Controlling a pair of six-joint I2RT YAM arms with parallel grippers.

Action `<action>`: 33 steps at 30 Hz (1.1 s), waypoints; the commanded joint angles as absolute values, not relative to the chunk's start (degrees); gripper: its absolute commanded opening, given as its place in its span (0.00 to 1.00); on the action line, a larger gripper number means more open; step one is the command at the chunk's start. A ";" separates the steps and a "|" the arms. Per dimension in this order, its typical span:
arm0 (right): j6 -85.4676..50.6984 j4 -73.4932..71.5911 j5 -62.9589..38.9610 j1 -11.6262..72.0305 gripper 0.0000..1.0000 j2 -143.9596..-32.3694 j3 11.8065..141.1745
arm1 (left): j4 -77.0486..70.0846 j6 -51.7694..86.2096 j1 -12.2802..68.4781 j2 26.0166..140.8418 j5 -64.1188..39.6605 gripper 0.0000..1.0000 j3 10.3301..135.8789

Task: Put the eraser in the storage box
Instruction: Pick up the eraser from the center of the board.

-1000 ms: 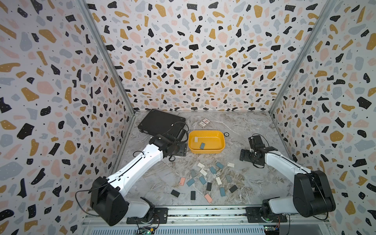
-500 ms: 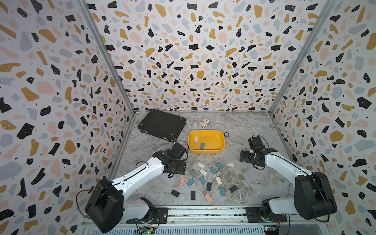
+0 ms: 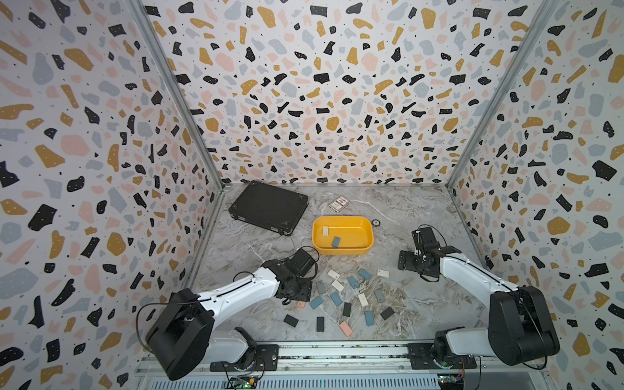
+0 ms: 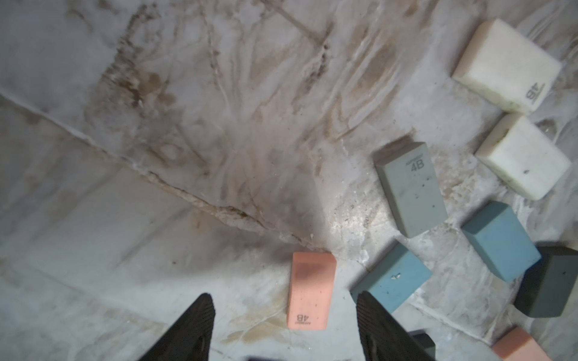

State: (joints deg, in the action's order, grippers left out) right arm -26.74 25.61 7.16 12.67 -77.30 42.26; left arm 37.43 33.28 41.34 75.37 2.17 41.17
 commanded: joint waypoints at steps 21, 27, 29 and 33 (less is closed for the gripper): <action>-27.01 27.69 8.17 13.01 0.98 -74.22 41.41 | 33.74 33.89 44.03 79.94 1.30 0.68 37.31; -27.12 27.60 8.03 13.01 0.98 -74.26 41.32 | 32.95 34.15 44.48 81.33 1.14 0.59 37.44; -27.14 27.60 8.09 13.01 0.98 -74.26 41.32 | 32.87 34.11 44.70 81.85 1.06 0.55 37.48; -27.07 27.44 8.13 13.01 0.98 -74.34 41.33 | 32.87 34.03 45.14 82.72 0.79 0.47 37.86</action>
